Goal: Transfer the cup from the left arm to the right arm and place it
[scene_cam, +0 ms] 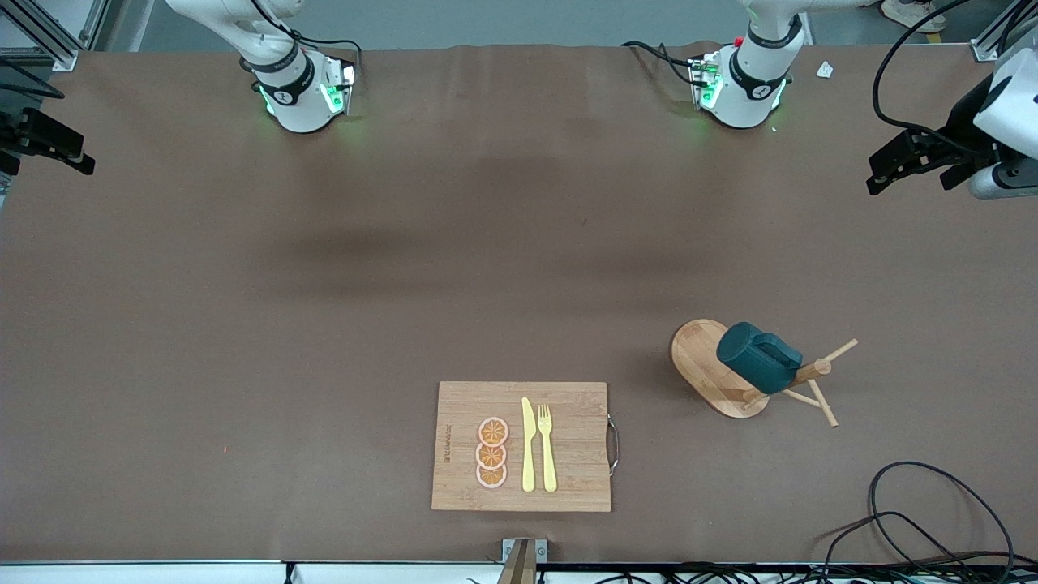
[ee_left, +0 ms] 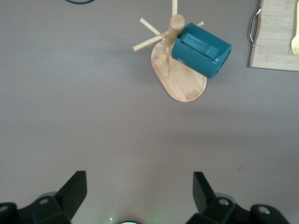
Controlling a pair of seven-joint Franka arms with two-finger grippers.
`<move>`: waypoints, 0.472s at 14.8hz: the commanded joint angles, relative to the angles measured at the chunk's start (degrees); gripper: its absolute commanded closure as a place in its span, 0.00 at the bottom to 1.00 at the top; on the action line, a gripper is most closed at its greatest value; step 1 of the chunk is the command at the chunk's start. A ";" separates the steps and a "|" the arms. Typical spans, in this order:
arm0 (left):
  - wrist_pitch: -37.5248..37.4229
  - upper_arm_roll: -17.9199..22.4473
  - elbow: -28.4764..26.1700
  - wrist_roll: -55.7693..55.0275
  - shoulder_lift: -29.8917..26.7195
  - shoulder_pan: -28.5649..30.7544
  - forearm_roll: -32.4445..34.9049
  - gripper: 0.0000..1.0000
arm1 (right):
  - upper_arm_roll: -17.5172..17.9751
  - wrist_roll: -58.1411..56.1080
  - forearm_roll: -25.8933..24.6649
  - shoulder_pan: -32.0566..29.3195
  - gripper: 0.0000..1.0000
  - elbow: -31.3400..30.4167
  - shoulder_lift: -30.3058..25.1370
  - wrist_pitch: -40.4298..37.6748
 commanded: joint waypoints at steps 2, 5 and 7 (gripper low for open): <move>-0.99 -0.18 1.74 -0.04 0.61 0.62 -0.38 0.00 | 0.35 0.73 0.93 -0.64 0.00 -2.07 -1.93 0.32; -0.99 -0.43 4.29 0.40 3.42 0.27 1.54 0.00 | 0.35 0.82 0.93 -0.64 0.00 -2.07 -1.93 0.32; -0.90 -0.61 4.29 1.45 4.39 -0.16 1.55 0.00 | 0.35 0.82 0.93 -0.64 0.00 -2.07 -1.93 0.32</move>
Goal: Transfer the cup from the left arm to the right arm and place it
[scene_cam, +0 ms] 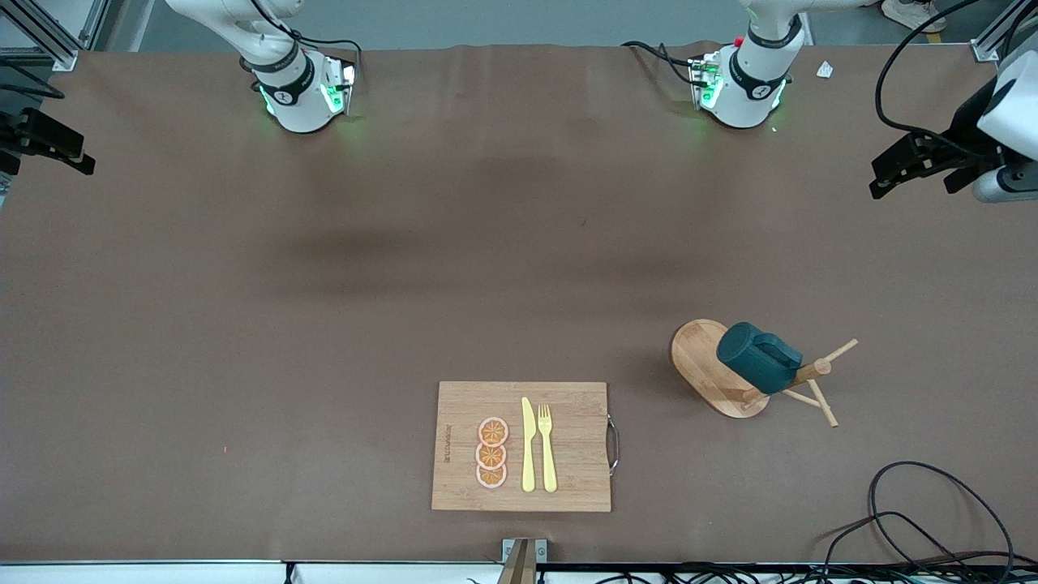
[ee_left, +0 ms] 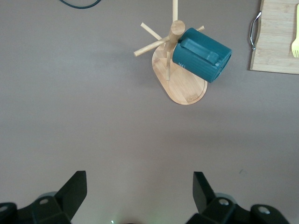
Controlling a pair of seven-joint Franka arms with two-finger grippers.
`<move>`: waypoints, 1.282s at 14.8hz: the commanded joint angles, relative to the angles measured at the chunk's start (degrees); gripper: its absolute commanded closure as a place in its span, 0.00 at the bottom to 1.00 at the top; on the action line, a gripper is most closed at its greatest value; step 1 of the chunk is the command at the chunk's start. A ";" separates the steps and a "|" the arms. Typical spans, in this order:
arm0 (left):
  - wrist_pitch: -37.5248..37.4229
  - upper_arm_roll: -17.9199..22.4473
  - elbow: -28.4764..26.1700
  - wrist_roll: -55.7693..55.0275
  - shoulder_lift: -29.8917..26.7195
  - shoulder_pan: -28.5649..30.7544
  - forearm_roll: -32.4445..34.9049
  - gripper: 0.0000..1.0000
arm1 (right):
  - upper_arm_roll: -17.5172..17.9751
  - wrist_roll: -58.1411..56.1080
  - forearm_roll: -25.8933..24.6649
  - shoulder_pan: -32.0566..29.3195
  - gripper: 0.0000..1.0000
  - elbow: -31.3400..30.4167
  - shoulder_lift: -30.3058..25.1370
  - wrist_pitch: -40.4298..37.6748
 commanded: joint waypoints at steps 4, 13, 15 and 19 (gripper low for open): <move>-0.73 -0.80 2.55 -1.35 5.36 -0.64 0.39 0.00 | 0.36 0.50 0.84 -0.56 0.00 -2.07 -1.93 0.33; 14.54 -2.47 -7.71 -22.96 6.69 -0.99 -1.35 0.00 | 0.62 0.41 0.66 -0.47 0.00 -2.07 -1.93 0.33; 19.55 -2.38 -11.14 -26.48 6.60 -0.81 -3.46 0.00 | 0.62 0.32 0.57 -0.47 0.00 -1.98 -1.93 0.25; 28.79 -2.38 -15.02 -35.36 7.30 -0.20 -8.46 0.00 | 0.62 0.32 0.22 -0.38 0.00 -1.72 -1.76 -0.28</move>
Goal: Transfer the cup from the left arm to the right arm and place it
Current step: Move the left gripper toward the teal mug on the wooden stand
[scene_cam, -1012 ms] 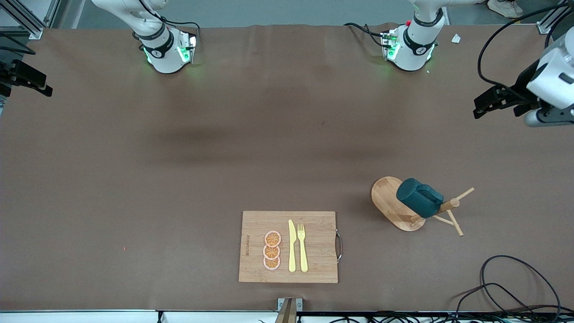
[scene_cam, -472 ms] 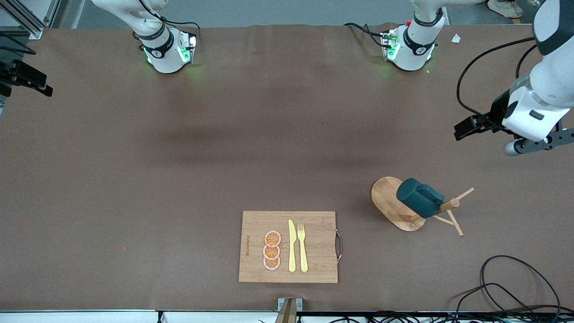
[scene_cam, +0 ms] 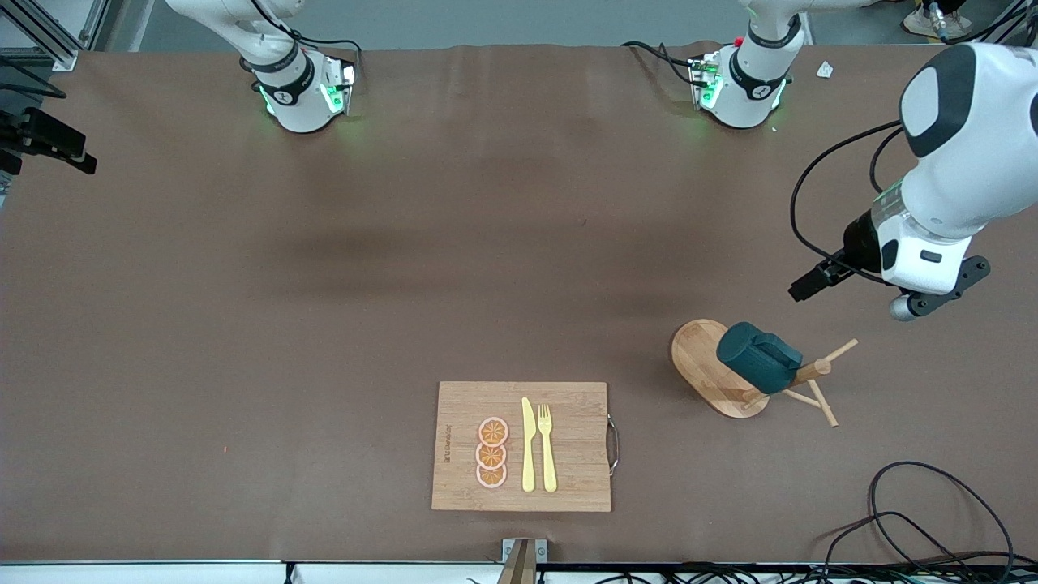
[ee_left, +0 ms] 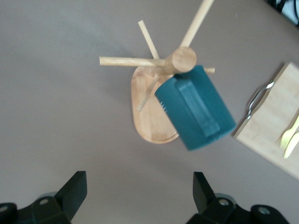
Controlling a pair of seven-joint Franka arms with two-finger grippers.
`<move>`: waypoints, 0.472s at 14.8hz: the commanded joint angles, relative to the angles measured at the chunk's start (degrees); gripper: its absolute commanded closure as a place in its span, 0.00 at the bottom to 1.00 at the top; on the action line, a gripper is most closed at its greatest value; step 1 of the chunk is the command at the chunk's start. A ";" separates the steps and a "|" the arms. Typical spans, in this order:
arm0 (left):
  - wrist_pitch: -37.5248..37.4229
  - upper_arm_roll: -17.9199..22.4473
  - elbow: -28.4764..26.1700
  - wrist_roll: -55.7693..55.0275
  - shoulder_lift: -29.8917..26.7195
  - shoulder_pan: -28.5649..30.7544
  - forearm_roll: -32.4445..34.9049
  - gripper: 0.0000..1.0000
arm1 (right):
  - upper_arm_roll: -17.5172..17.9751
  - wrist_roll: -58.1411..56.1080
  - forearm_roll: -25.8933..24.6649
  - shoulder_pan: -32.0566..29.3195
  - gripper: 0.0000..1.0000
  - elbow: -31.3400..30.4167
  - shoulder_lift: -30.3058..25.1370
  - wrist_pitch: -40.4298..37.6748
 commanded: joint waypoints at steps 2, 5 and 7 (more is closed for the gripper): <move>5.78 -0.28 -2.15 -5.07 0.54 1.45 -7.62 0.00 | 0.42 0.32 0.22 -0.38 0.00 -1.63 -1.75 0.05; 7.54 -0.20 -0.23 -4.55 3.78 1.71 -10.10 0.00 | 0.42 0.23 0.13 -0.38 0.00 -1.63 -1.75 0.05; 7.54 -0.20 2.84 -4.63 6.77 1.80 -10.10 0.00 | 0.42 0.32 0.22 -0.38 0.00 -1.63 -1.75 0.05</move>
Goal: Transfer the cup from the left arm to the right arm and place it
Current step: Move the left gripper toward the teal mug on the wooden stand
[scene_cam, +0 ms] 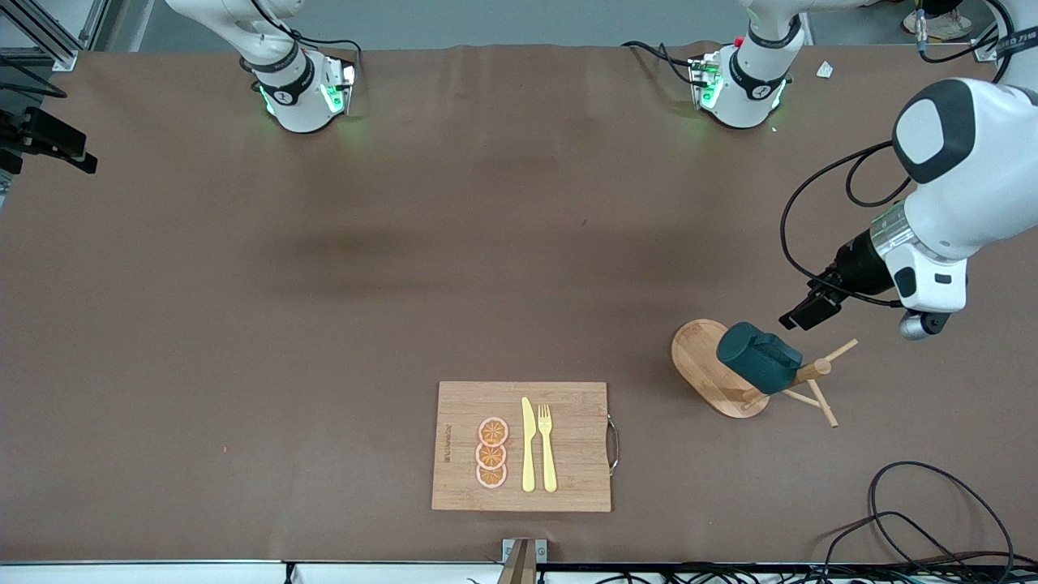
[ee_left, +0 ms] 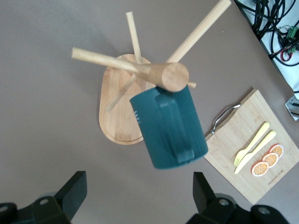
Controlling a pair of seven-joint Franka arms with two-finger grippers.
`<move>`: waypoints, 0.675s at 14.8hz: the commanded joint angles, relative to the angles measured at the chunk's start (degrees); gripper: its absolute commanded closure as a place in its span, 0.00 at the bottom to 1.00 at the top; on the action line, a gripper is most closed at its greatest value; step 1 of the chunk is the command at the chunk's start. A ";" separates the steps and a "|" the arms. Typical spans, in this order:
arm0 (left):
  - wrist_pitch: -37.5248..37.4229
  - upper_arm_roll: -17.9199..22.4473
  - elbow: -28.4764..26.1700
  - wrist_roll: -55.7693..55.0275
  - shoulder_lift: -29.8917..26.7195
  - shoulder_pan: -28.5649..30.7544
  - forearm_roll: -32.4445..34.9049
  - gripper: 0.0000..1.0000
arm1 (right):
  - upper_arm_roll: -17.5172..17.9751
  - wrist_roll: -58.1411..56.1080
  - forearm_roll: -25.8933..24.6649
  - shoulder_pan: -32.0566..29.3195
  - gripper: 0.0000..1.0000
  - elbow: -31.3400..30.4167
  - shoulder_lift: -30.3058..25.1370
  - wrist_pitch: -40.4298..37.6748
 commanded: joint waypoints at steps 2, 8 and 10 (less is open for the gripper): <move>0.00 -0.42 6.74 -0.77 6.10 0.31 -0.95 0.00 | 0.40 0.23 0.13 -0.38 0.00 -1.63 -1.75 0.10; 0.00 -0.42 10.88 -1.21 11.64 -0.13 -6.74 0.00 | 0.40 0.23 0.13 -0.47 0.00 -1.63 -1.75 0.10; 0.00 -0.42 11.15 -1.21 12.70 -0.21 -7.11 0.00 | 0.40 0.23 0.13 -0.47 0.00 -1.63 -1.75 0.10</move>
